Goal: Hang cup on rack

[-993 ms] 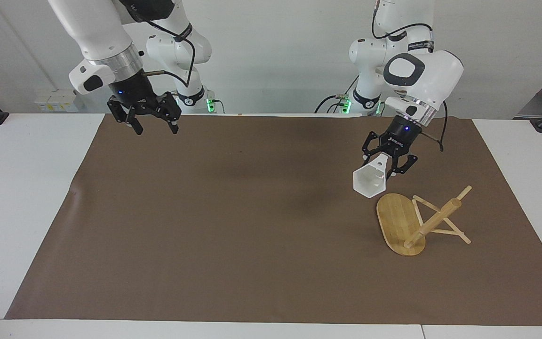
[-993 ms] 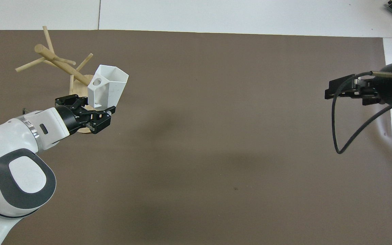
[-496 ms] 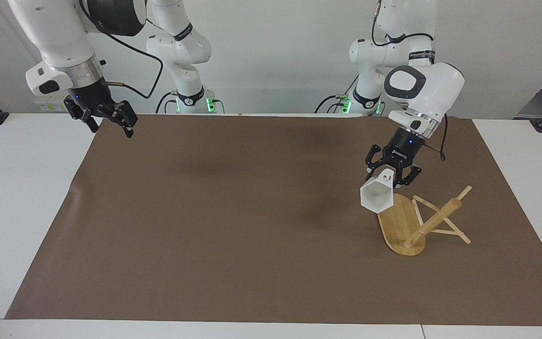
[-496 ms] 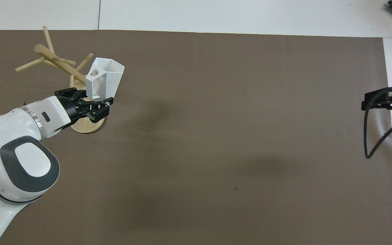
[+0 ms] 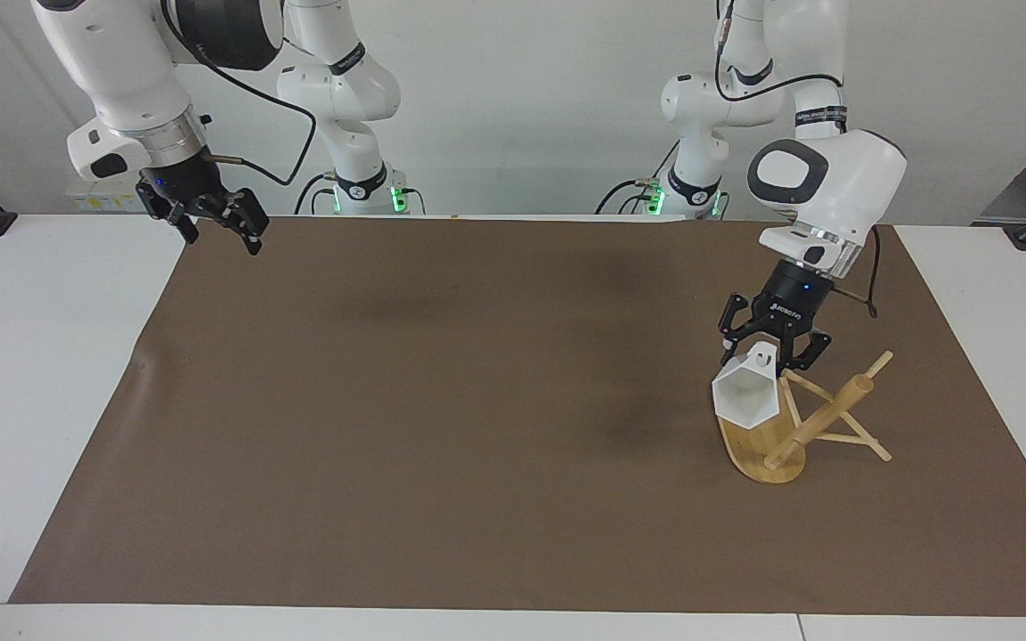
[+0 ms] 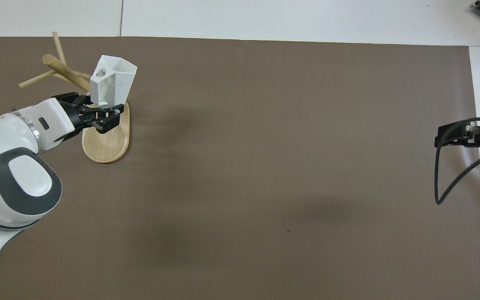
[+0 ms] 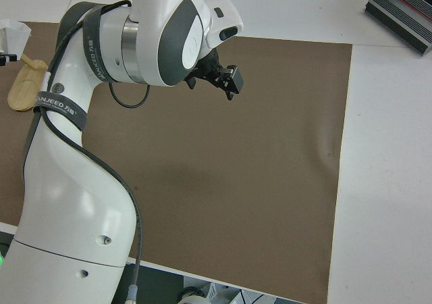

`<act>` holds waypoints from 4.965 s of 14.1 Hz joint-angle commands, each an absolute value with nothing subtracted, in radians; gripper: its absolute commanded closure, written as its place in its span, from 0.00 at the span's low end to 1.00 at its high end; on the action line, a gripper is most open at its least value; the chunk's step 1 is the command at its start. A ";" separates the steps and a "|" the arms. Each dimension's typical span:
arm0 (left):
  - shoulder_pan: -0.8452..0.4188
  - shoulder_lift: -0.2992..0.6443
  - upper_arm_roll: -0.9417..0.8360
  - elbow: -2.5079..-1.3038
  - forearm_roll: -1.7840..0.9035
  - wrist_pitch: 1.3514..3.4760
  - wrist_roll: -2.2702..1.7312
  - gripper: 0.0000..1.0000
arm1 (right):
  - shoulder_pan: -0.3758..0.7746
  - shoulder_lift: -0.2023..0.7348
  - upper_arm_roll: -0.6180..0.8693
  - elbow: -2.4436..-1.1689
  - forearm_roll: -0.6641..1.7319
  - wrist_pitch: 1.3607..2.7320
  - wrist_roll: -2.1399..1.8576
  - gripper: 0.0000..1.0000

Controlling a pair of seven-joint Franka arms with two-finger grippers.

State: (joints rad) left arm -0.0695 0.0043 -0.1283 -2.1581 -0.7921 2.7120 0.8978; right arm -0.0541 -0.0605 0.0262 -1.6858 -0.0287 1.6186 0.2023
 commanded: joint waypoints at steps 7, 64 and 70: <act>-0.012 0.055 -0.132 -2.097 -0.769 2.668 0.776 1.00 | -0.048 -0.100 0.080 -1.718 -0.029 1.617 0.302 0.00; -0.038 -0.063 0.023 -1.597 -0.011 1.503 0.144 0.00 | 0.055 -0.189 -0.135 -1.704 -0.029 1.595 0.028 0.00; -0.037 -0.037 0.025 -1.585 -0.009 1.531 0.146 0.00 | 0.055 -0.189 -0.133 -1.704 -0.029 1.597 0.028 0.00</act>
State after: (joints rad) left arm -0.0188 -0.0671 0.0111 -1.6158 -0.0292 1.5197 0.1352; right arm 0.0574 -0.1644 -0.1355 -1.6747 -0.0284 1.5744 0.0364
